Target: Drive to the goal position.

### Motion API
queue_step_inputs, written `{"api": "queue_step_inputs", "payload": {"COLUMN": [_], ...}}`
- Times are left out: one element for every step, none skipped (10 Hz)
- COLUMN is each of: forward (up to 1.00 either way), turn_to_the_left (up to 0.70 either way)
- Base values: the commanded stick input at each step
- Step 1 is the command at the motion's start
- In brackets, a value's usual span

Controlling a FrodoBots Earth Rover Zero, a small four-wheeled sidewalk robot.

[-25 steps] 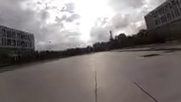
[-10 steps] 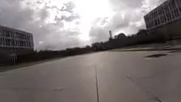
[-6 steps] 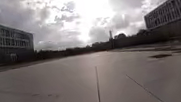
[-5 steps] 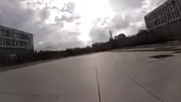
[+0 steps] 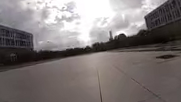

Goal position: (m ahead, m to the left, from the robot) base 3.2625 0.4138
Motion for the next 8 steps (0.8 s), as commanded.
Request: {"api": "queue_step_inputs", "payload": {"forward": [0.7, 0.7, 0.7, 0.7, 0.7, 0.7, 0.7, 0.7], "turn_to_the_left": [0.0, 0.0, 0.0, 0.0, 0.0, 0.0, 0.0, 0.0]}}
